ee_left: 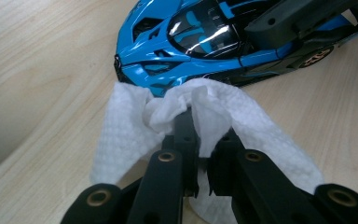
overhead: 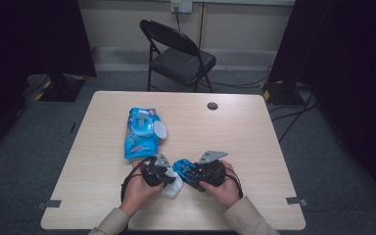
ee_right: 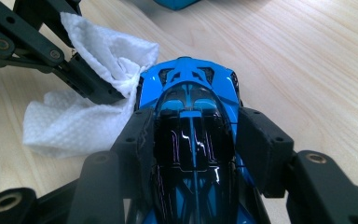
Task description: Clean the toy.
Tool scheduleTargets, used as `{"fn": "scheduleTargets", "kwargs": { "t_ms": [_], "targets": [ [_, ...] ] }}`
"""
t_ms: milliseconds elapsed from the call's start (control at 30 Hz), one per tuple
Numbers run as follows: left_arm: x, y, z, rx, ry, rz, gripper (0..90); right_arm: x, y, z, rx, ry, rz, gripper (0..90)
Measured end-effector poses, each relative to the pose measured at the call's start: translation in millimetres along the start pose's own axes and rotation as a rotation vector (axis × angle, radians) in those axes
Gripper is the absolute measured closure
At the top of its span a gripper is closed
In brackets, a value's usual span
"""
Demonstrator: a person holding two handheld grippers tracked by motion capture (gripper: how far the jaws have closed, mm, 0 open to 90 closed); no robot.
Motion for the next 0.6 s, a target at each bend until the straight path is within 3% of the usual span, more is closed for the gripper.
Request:
{"fn": "scheduleTargets", "kwargs": {
  "t_ms": [233,467,600],
  "targets": [
    [-9.1,-1.0,-3.2,-0.01,0.033,0.0,84.7,0.1,0.0,-0.2,-0.002,0.002,-0.002,48.1],
    [-29.4,-7.1,-14.5,-0.041,0.091,-0.005,84.7,0.2,0.0,-0.2,-0.004,0.004,-0.003,48.1],
    [-35.7,-9.4,-17.9,-0.039,0.096,-0.017,84.6,0.1,0.1,-0.2,-0.006,0.004,-0.004,48.1]
  ]
}}
Point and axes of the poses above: each handheld gripper's, and its own axes: z roughly backward along the jaws, y roughly out of its underside, x roughly to its left, the point moved 7 cm from there along -z, roughly forward along the jaws, and after that the axes turned 4 degrees about y, right-handed, at the moved point
